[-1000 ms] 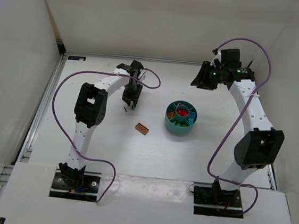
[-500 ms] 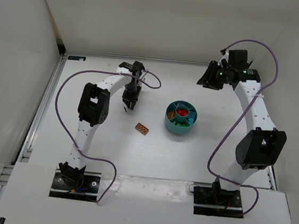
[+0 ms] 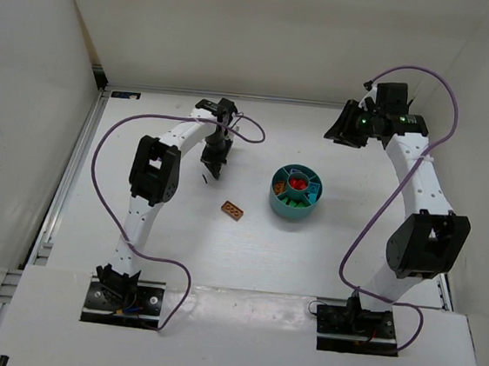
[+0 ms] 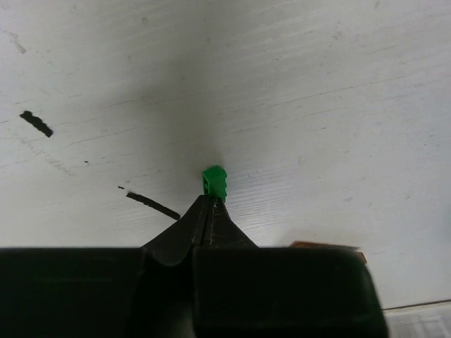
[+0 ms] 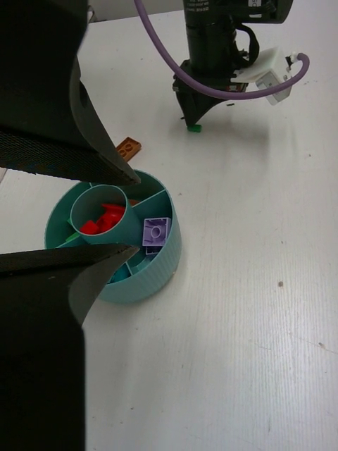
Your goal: Sort the legos into containers by color
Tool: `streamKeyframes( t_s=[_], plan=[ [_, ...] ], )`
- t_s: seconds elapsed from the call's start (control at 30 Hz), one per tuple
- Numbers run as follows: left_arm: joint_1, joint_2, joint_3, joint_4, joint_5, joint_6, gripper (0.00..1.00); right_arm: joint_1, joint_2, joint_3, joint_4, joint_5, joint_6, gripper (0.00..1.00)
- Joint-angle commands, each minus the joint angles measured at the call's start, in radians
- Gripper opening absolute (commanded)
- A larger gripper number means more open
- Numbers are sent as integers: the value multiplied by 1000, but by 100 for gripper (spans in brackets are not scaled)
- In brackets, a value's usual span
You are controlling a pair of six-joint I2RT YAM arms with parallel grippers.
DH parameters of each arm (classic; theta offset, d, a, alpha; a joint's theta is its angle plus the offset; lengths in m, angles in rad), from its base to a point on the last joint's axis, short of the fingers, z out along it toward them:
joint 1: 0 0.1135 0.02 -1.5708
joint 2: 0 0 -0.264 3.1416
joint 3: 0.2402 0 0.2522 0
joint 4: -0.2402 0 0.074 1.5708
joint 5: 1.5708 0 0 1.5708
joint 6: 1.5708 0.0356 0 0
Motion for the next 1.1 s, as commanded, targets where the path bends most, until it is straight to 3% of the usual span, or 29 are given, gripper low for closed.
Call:
streamKeyframes(
  t_s=[0.0, 0.53, 0.83, 1.0, 1.07],
  plan=[
    [1, -62, 28, 7, 69, 13, 5, -6, -70, -26, 37, -24, -1, 42],
    [0, -317, -116, 63, 74, -13, 5, -15, -216, -192, 112, -62, -22, 42],
    [-30, -345, -99, 38, 76, -36, 5, -36, -216, -214, 123, -87, -22, 42],
    [-117, -372, -46, 17, 70, 2, 5, -44, -228, -231, 123, -87, -21, 42],
    [-203, -392, -18, 17, 56, 22, 5, -56, -245, -240, 121, -85, -18, 42]
  ],
)
